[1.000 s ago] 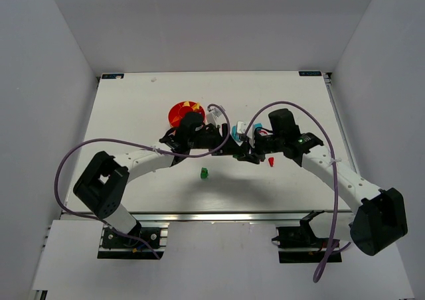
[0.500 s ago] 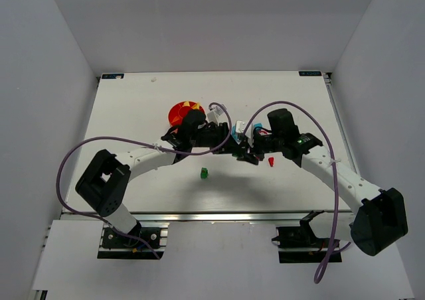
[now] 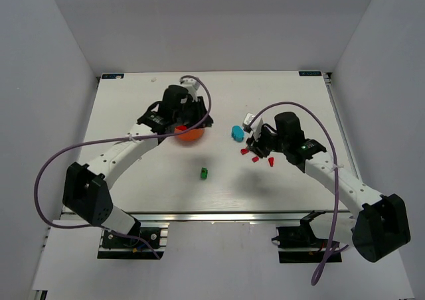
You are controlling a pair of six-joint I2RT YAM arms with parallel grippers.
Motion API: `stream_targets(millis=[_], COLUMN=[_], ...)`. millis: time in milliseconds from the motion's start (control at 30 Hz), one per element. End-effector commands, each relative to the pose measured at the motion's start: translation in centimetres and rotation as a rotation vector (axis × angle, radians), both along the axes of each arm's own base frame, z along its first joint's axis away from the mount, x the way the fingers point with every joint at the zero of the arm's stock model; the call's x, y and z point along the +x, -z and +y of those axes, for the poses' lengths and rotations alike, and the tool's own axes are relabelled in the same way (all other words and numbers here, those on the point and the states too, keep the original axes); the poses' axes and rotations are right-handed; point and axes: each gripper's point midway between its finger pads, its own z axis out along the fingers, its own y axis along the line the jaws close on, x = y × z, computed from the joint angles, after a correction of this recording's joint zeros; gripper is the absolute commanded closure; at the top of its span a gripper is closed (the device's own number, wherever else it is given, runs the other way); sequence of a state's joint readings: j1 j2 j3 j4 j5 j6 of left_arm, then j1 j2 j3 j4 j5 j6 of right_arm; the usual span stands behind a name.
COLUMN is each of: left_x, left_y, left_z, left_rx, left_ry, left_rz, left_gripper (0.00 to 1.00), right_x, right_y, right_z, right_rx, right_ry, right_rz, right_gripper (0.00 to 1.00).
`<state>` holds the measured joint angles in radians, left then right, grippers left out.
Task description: Sort the legos into containers by color
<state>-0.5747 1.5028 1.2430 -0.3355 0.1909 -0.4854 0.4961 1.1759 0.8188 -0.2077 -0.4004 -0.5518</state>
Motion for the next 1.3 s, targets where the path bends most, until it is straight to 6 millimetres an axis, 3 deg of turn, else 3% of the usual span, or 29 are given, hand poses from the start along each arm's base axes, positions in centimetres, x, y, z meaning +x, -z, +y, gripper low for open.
stream_targets(millis=[0,33,67,267,367,400,500,667,867,1267], left_x=[1.5,2.2,2.3,4.7,6.5,7.2,8.9,11.8,14.4,14.1], left_y=[-0.7,-0.5,-0.3,-0.3,-0.1,-0.8,0.2,1.7,1.6,4.1], left_z=[6.9,8.5,9.3,14.6,16.2,16.4,17.2,16.8,16.3,14.9], left_rx=[0.191,0.208,0.216,0.294,0.335,0.334,0.362,0.365,0.337,0.317], left_ry=[-0.194,-0.249,-0.275,-0.421,-0.432,-0.435,-0.423,-0.376,-0.345,-0.262], left_rz=[-0.039,-0.034,-0.026,-0.046,-0.057,-0.070,-0.058,-0.056,-0.076,-0.024], left_gripper=[1.00,1.00,1.00,1.00,1.00,1.00,1.00,1.00,0.95,0.74], right_x=[3.1,3.2,3.4,2.9,2.7,2.6,2.3,2.2,2.1,2.4], right_y=[-2.9,-3.2,-3.3,-3.5,-3.6,-3.7,-3.6,-3.5,-3.3,-3.0], right_z=[-1.7,-1.8,-2.1,-2.8,-2.8,-2.8,-2.7,-2.7,-2.7,-2.9], right_rx=[0.071,0.084,0.092,0.116,0.114,0.116,0.113,0.114,0.110,0.105], right_ry=[0.188,0.206,0.229,0.239,0.228,0.224,0.207,0.195,0.188,0.198], right_rz=[-0.074,-0.075,-0.074,-0.044,-0.043,-0.045,-0.039,-0.035,-0.028,-0.024], right_gripper=[0.82,0.98,1.00,1.00,1.00,1.00,1.00,1.00,1.00,1.00])
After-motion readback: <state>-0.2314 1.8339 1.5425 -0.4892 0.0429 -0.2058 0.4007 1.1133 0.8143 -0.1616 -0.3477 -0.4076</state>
